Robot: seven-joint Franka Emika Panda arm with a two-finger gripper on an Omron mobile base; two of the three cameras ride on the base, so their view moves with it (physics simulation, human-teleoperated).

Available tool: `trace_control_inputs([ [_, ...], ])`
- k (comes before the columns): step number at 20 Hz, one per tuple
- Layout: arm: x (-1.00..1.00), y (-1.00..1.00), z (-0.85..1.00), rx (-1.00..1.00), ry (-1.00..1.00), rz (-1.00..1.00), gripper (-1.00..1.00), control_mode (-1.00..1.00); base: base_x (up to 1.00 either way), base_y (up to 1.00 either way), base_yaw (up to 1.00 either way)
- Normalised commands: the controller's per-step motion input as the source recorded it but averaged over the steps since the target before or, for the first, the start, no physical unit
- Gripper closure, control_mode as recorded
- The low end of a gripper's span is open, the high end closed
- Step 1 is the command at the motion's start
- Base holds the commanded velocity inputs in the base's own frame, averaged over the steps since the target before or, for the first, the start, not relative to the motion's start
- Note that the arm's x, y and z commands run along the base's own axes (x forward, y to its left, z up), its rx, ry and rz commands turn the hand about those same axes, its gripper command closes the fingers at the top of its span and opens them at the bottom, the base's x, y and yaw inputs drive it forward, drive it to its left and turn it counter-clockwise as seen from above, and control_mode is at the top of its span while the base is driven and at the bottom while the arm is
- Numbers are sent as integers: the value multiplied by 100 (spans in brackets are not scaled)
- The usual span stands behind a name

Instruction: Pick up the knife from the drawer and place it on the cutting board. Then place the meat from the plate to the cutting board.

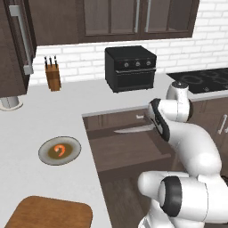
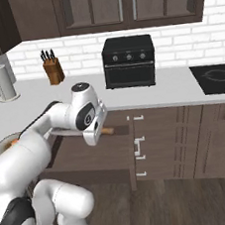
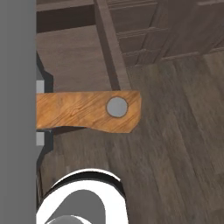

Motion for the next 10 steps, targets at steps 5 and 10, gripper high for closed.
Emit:
trace_control_inputs([
  [5,0,0,0,0,0,0,100,-100,0,0,0],
  [10,0,0,0,0,0,0,100,-100,0,0,0],
])
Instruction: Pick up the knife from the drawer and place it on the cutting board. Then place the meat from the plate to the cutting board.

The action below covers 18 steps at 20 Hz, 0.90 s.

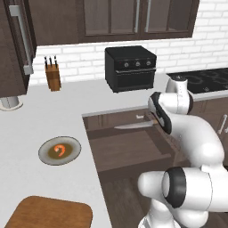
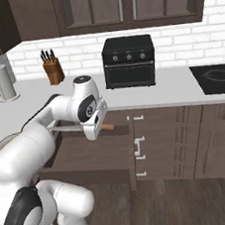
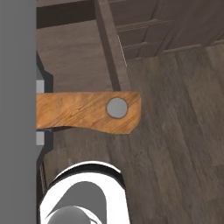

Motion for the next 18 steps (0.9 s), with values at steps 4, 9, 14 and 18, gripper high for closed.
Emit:
trace_control_inputs([
  [4,0,0,0,0,0,0,100,-100,0,0,0],
  [9,-10,-3,-3,0,1,1,100,100,-7,-12,4],
  [14,0,0,0,0,0,0,100,100,-24,-81,51],
  [18,0,0,0,0,0,0,100,100,-23,-44,73],
])
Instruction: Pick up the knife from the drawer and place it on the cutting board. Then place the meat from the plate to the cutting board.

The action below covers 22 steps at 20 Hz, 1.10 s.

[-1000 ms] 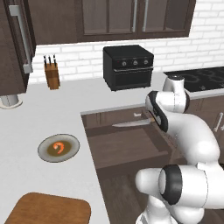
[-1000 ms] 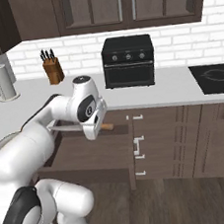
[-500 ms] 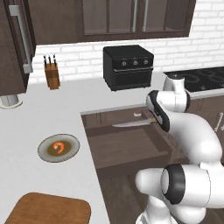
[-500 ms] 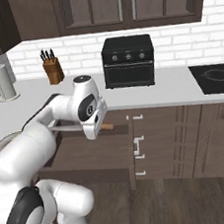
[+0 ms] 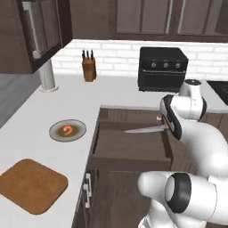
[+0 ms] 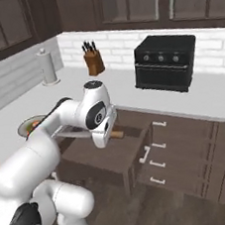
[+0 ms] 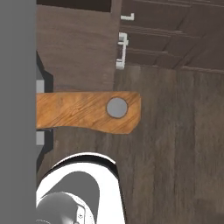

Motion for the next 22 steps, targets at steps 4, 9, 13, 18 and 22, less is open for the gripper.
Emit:
trace_control_inputs([
  [4,0,0,0,0,0,0,100,100,-14,0,99],
  [9,0,0,0,0,0,0,100,100,-7,0,100],
  [13,0,0,0,0,0,0,100,100,-1,-6,96],
  [18,0,0,0,0,0,0,100,100,5,-45,58],
  [22,0,0,0,0,0,0,100,100,35,-40,29],
])
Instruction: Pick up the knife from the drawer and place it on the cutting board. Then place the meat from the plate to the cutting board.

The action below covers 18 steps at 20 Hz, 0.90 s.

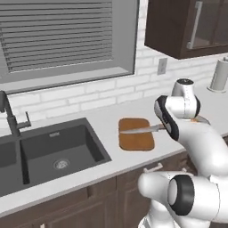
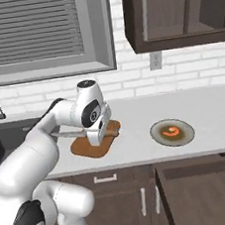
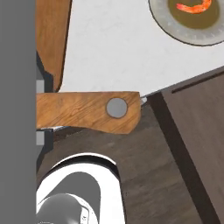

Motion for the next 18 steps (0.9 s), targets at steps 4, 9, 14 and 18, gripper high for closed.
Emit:
trace_control_inputs([
  [4,0,0,0,0,0,0,100,100,15,-94,24],
  [9,0,0,0,0,0,0,100,100,29,-19,11],
  [14,0,0,0,0,0,0,100,100,38,9,1],
  [18,18,3,-1,0,-2,-1,100,-100,26,7,0],
])
